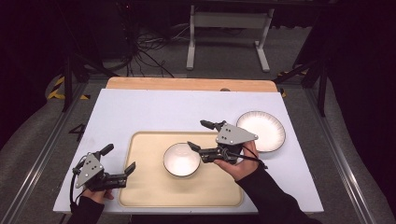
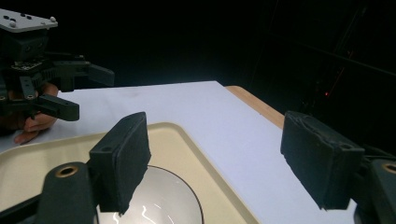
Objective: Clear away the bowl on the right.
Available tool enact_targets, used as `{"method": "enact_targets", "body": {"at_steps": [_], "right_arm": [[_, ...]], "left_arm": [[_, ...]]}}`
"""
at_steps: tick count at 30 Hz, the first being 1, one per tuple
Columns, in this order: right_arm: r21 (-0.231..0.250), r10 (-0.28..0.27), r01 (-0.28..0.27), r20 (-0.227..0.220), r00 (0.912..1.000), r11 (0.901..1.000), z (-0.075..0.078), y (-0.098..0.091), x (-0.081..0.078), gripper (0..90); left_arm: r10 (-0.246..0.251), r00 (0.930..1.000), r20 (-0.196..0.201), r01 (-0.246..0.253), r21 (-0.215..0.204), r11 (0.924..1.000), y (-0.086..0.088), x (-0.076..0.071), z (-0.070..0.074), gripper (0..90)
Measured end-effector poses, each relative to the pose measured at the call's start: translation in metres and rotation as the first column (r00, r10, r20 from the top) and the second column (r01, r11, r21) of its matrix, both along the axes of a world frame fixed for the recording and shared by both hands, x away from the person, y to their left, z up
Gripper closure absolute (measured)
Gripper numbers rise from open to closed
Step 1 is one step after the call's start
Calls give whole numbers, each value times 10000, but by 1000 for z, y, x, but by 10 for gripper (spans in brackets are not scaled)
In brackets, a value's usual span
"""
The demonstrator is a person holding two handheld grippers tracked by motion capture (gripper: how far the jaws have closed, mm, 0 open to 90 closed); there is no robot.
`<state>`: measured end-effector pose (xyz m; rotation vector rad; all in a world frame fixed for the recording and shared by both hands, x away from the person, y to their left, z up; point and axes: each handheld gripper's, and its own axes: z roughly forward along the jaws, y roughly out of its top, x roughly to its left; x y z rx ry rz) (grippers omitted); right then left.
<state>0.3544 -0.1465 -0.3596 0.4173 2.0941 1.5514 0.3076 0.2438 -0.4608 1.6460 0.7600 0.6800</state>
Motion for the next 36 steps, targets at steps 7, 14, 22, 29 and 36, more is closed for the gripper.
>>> {"method": "enact_targets", "body": {"at_steps": [7,14,22,29,36], "right_arm": [[52,-280,278,425,9987,9996,-8,-11,-5,230],[383,-790,775,398,9961,9963,-10,-36,-9,227],[387,-1351,1331,549,9893,9903,-8,-65,-12,224],[392,-1783,1763,578,9823,9836,-10,-85,-14,224],[480,-2210,2183,614,9733,9747,-11,-104,-13,225]], "left_arm": [[-17,10000,13,17,-16,10000,0,0,0,1],[-16,10000,26,16,-23,10000,0,0,0,1],[3,10000,4,-3,-39,10000,-1,0,0,1],[20,10000,-4,-20,-17,10000,-1,0,0,2],[18,10000,-19,-18,11,10000,-1,0,0,1]]}}
